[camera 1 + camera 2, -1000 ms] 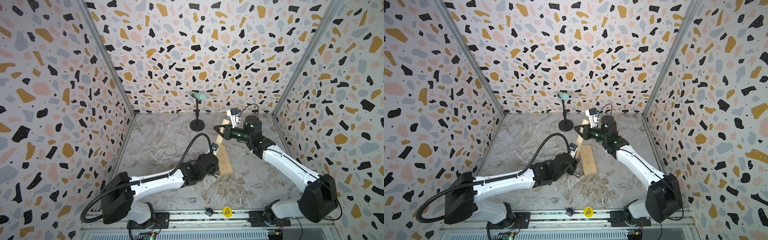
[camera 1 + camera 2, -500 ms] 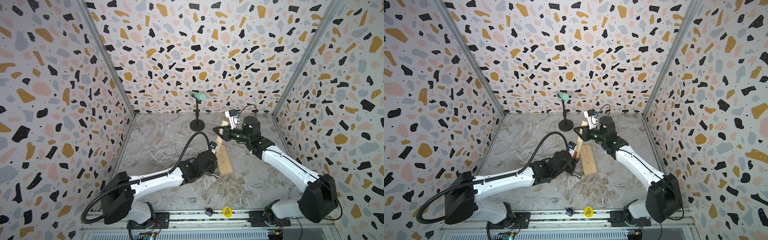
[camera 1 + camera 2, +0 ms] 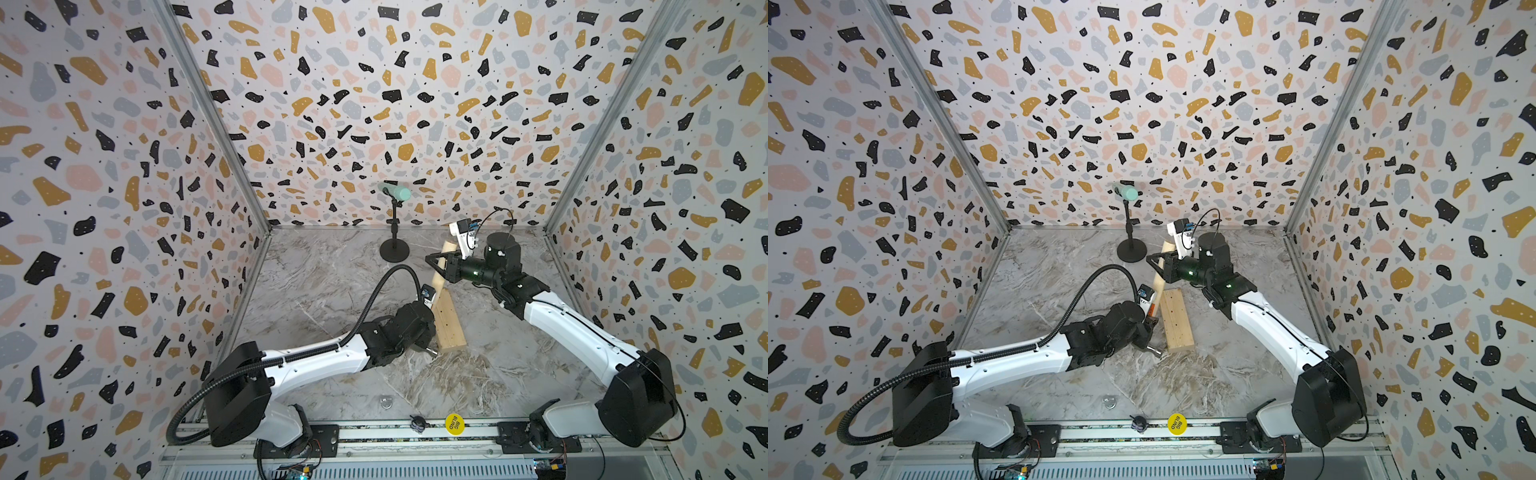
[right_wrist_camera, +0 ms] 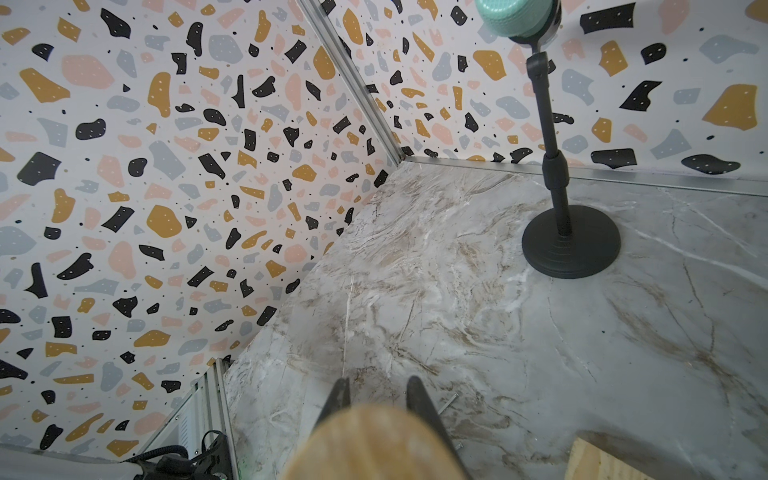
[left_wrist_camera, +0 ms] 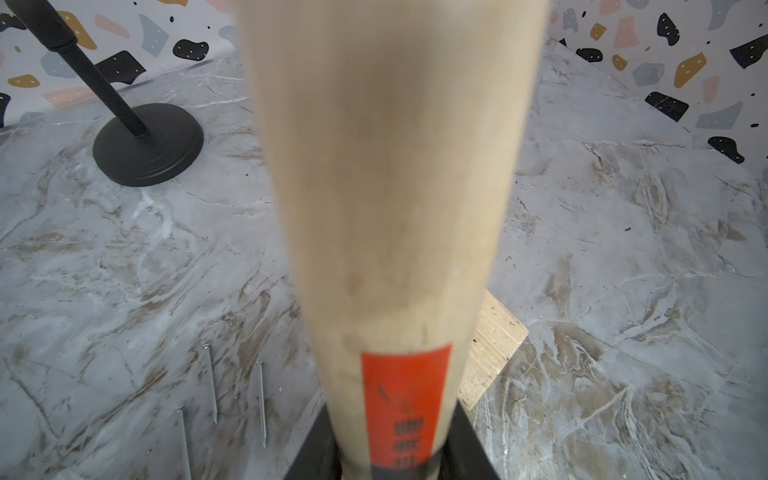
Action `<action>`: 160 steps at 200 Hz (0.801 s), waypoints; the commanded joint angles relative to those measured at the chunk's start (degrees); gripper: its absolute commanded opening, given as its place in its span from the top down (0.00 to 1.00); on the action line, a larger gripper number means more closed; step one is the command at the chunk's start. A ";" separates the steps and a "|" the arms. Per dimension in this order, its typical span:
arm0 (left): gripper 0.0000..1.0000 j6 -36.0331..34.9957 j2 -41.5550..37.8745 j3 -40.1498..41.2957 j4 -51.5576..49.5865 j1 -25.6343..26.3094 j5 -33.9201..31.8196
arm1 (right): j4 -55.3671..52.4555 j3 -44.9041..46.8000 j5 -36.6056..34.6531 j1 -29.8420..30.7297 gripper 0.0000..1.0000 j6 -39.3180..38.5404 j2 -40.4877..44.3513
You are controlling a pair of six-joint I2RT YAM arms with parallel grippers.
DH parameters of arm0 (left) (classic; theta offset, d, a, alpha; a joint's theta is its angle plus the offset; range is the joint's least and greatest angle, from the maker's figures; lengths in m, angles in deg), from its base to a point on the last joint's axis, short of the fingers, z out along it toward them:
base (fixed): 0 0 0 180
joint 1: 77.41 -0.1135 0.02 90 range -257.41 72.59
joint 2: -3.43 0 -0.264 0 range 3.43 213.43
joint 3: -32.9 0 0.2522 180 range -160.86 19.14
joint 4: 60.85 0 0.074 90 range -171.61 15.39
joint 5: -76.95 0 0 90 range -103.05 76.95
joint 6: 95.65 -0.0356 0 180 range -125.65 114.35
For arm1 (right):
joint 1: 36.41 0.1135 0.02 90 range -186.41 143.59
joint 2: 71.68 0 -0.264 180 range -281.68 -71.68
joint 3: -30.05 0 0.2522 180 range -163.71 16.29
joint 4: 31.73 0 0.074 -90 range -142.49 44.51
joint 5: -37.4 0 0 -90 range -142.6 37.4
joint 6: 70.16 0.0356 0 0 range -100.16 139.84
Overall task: Use a claw hammer to pull out a nail
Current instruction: Place the hammer at the center of the board.
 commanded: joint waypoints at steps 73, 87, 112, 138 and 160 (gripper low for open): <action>0.82 0.32 1.36 -1.68 0.47 -1.13 1.35 | 2.56 -4.09 1.74 0.99 1.00 2.24 4.23; 0.87 0.36 1.85 -2.19 -0.02 -1.23 1.63 | 2.61 -4.12 1.74 1.06 1.00 2.15 4.17; 0.96 0.42 2.83 -3.04 -0.88 -1.32 1.81 | 2.55 -4.21 1.92 1.60 1.00 1.70 3.94; 1.00 0.66 3.95 -3.74 -1.75 -1.45 1.85 | 2.53 -4.36 2.26 2.20 1.00 1.05 3.92; 1.00 0.84 4.95 -4.23 -2.28 -1.76 2.05 | 2.59 -4.50 2.35 2.77 1.00 0.69 3.85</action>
